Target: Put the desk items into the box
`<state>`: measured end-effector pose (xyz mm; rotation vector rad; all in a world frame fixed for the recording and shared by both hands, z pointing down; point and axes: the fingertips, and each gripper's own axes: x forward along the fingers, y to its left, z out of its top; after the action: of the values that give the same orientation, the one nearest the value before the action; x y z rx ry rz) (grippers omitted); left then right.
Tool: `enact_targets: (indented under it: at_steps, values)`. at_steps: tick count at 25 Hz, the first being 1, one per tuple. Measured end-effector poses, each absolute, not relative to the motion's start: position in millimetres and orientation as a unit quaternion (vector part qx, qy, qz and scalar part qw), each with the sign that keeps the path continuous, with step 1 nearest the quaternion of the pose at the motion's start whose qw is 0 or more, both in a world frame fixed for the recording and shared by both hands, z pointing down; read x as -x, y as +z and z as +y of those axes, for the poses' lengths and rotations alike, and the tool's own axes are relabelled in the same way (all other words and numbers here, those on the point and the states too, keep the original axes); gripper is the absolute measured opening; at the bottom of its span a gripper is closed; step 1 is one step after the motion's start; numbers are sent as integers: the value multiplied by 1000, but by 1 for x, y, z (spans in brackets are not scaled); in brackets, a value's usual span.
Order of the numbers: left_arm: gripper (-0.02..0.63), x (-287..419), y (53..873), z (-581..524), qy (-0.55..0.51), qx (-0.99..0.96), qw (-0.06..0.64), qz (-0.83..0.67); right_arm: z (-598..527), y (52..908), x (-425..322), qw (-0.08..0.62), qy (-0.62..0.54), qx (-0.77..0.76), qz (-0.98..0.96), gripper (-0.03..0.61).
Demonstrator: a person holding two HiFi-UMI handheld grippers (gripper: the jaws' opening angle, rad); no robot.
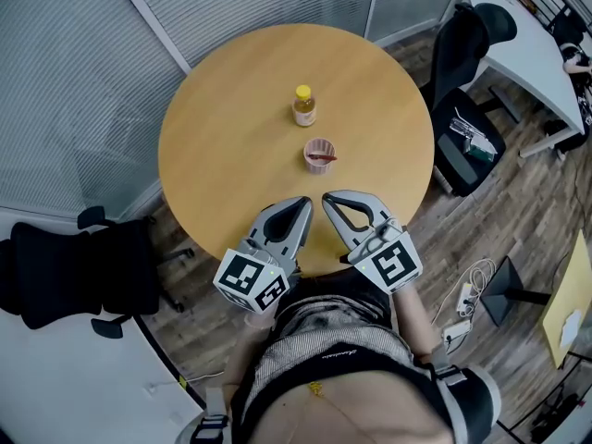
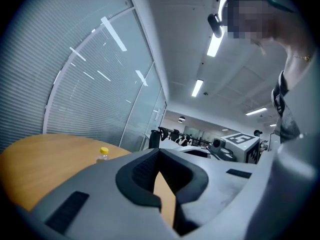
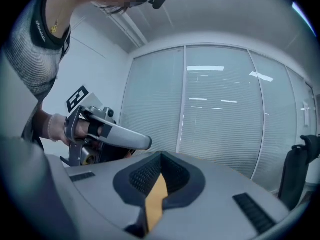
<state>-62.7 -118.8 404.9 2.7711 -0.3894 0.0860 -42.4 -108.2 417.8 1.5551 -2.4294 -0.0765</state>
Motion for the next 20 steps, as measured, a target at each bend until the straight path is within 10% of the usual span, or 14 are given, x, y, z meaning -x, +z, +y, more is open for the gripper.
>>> enact_targets:
  at_steps: [20]
  values:
    - [2,76,386,-111,11,-978,160,-130,-108,401,50,131,-31,-533,-835,21]
